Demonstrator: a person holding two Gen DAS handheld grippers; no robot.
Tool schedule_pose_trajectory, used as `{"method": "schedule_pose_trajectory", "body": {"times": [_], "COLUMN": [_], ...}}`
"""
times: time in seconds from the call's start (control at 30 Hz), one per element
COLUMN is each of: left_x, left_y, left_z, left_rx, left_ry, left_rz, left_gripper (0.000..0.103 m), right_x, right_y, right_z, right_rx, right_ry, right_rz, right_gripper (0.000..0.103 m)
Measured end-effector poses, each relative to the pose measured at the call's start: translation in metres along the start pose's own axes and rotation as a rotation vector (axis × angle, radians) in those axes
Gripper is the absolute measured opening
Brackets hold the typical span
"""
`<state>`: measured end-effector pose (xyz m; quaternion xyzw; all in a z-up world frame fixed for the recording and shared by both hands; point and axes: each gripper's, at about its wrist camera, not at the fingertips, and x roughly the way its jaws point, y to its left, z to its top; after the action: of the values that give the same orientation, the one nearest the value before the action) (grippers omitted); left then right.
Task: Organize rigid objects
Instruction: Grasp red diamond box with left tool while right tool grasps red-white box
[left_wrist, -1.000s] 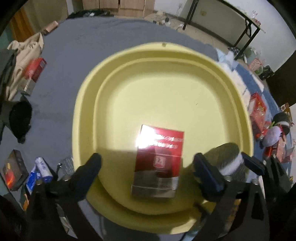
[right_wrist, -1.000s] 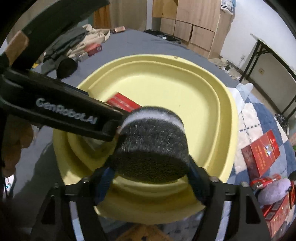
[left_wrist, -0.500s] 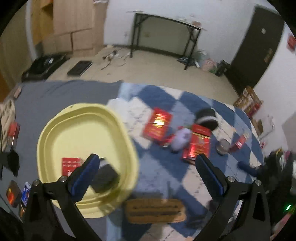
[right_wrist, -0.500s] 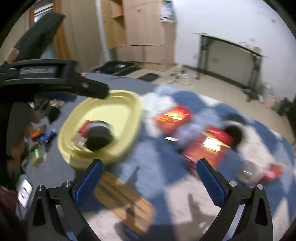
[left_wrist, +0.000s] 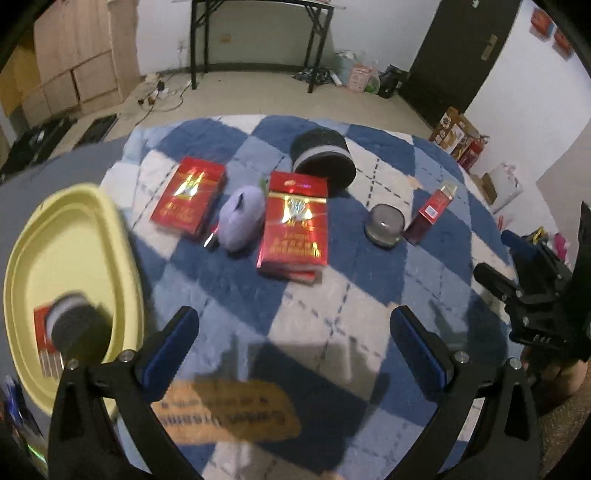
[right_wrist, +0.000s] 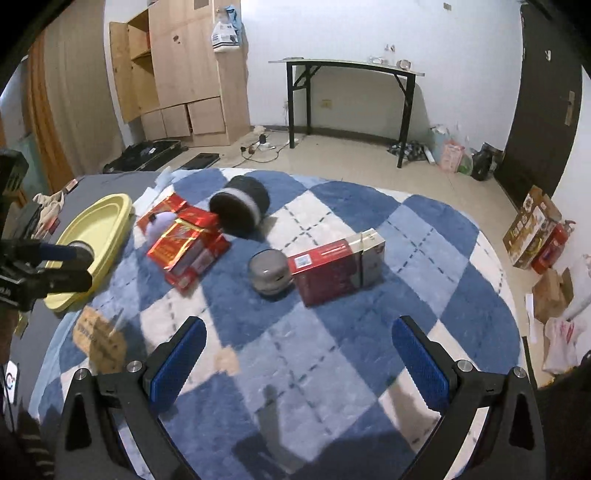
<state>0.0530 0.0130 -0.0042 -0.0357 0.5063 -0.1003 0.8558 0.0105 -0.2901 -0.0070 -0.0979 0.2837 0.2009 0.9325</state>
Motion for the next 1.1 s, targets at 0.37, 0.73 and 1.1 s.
{"method": "schedule_pose_trajectory", "body": {"times": [0.37, 0.73, 1.1], "left_x": [0.076, 0.094, 0.083], "left_y": [-0.005, -0.004, 0.005], "left_z": [0.024, 0.038, 0.037], "left_rx": [0.071, 0.018, 0.007], "left_ry": [0.082, 0.061, 0.069], "left_rz": [0.031, -0.013, -0.064], "left_gripper": [0.103, 0.099, 0.060], "right_x": [0.089, 0.130, 0.140], "right_y": [-0.025, -0.031, -0.031], "right_z": [0.006, 0.013, 0.015], "right_rx": [0.010, -0.039, -0.039], "right_ry": [-0.032, -0.050, -0.073], "right_rz": [0.016, 0.008, 0.060], "right_gripper": [0.103, 0.103, 0.066]}}
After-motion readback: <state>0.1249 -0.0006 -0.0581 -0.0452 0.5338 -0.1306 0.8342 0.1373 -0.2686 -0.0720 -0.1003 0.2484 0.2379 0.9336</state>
